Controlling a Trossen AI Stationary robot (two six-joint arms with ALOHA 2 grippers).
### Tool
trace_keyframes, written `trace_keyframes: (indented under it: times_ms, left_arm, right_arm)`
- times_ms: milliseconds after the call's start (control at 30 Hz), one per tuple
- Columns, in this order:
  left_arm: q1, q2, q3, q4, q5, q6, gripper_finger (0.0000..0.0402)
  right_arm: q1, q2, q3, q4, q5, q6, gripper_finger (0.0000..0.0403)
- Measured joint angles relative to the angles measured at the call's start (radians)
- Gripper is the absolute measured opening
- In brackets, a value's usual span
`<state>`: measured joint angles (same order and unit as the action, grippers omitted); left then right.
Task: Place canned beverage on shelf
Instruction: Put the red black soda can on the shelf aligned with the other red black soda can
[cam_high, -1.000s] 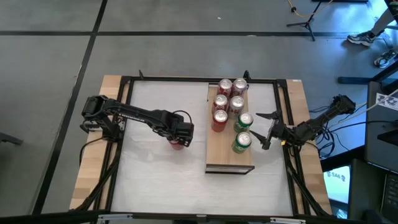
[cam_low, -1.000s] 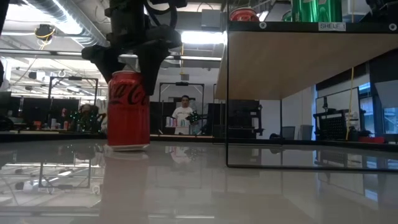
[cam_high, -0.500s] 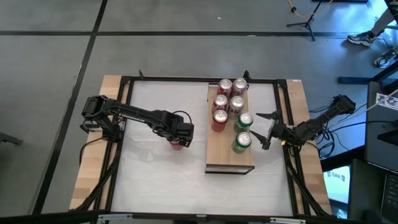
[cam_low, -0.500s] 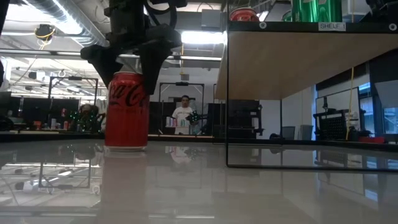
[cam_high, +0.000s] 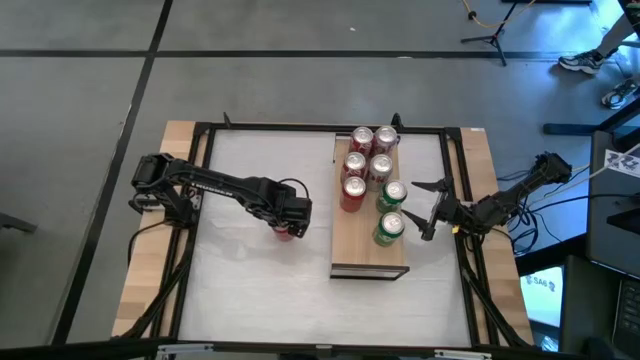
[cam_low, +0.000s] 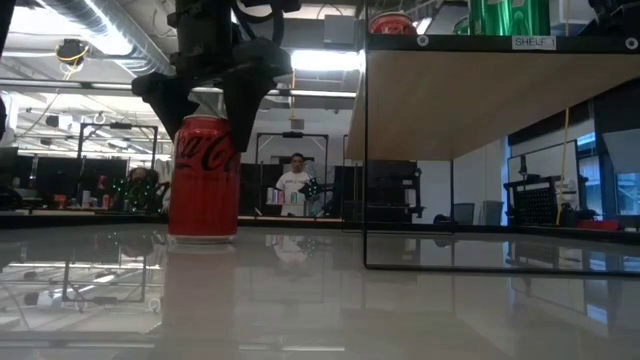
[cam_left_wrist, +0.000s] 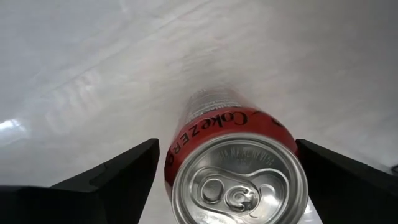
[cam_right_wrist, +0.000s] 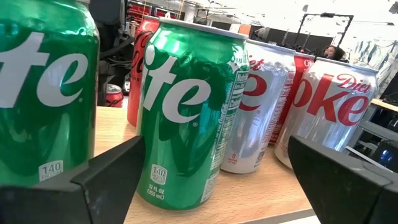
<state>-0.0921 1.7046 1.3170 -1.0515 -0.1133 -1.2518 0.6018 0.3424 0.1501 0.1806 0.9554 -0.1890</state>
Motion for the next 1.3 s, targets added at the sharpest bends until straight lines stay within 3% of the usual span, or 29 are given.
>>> trace_keyframes:
  times_ms: [467, 867, 1300]
  left_arm:
    - [0.000, 0.000, 0.000, 0.039, 0.010, 0.014, 0.0398]
    - [0.000, 0.001, 0.026, 0.081, 0.022, 0.160, 0.0397]
    - [0.002, 0.001, 0.070, 0.066, 0.018, 0.191, 0.0396]
  right_arm:
    - [0.000, 0.000, 0.000, 0.008, 0.000, 0.000, 0.0388]
    - [0.000, -0.001, 0.000, 0.069, 0.001, -0.001, 0.0388]
    - [0.000, 0.000, 0.000, 0.044, 0.000, 0.000, 0.0388]
